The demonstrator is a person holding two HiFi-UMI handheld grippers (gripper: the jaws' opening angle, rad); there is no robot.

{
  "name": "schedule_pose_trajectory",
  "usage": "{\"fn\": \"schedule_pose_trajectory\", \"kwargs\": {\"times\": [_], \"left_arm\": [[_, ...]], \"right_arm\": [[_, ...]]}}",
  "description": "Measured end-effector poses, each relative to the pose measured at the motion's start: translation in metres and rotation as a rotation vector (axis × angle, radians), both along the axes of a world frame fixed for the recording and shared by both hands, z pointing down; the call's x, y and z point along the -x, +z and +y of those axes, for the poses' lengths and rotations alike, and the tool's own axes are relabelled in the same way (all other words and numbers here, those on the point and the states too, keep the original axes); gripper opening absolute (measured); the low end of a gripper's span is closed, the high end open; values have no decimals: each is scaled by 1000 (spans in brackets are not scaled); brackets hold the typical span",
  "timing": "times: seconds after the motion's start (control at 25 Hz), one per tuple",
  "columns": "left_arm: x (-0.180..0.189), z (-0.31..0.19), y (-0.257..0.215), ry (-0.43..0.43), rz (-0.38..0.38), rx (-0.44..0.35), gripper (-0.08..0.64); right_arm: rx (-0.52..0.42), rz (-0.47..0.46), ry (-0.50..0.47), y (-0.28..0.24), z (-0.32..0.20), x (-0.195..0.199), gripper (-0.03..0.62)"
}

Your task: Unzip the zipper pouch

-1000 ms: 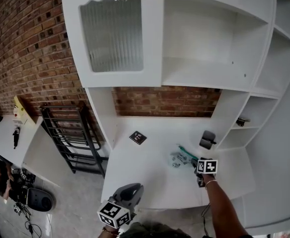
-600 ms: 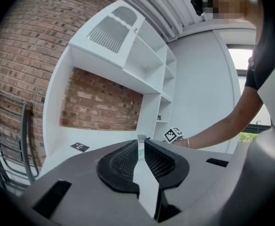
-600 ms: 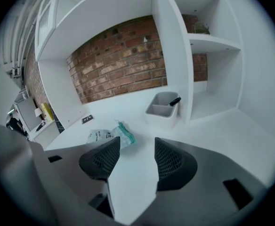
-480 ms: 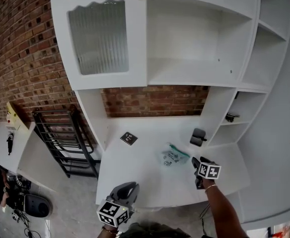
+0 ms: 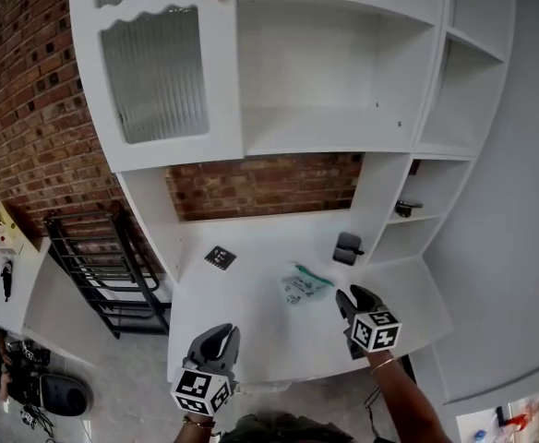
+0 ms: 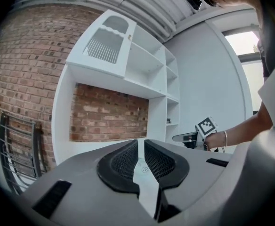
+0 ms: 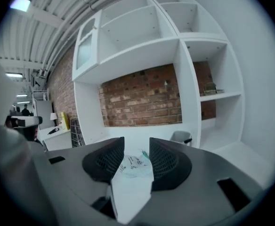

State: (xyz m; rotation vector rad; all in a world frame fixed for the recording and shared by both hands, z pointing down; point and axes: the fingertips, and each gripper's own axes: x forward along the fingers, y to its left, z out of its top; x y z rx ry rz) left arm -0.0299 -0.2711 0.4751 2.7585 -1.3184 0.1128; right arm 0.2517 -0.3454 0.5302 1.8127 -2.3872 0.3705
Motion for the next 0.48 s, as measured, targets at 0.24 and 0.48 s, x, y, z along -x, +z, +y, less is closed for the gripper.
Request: {"fn": "schedule_pose_trajectory", "kwargs": {"times": [0.24,0.48], "left_arm": [[-14,-1,-23,-2,31,-48,40],[-22,7,-48,-25,72,-96,29]], "right_arm": [[-153,23,-40,-67,34,37,139],[-189,113,-5,-94,73,62,108]]}}
